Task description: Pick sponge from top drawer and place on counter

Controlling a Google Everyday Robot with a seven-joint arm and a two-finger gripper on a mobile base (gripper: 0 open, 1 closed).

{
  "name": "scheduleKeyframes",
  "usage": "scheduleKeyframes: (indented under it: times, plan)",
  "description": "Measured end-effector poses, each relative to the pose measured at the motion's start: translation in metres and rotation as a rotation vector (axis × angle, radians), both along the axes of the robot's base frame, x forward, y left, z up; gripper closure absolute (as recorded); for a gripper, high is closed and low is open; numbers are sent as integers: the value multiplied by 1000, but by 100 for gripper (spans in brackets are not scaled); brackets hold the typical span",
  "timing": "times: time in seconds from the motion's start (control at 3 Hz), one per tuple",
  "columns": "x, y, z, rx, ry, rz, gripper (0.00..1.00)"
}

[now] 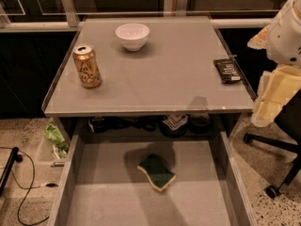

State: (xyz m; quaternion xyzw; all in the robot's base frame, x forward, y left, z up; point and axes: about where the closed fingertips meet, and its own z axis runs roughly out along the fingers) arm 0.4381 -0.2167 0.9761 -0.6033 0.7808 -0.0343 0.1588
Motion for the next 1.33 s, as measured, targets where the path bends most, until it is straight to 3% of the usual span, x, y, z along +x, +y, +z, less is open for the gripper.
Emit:
scheduleKeyframes:
  times: [0.33,0.67,1.33]
  plan:
    - [0,0,0,0,0,0,0]
    - [-10,-4,-22,3,36,12,0]
    - [-52,0,-147,99,140,135,0]
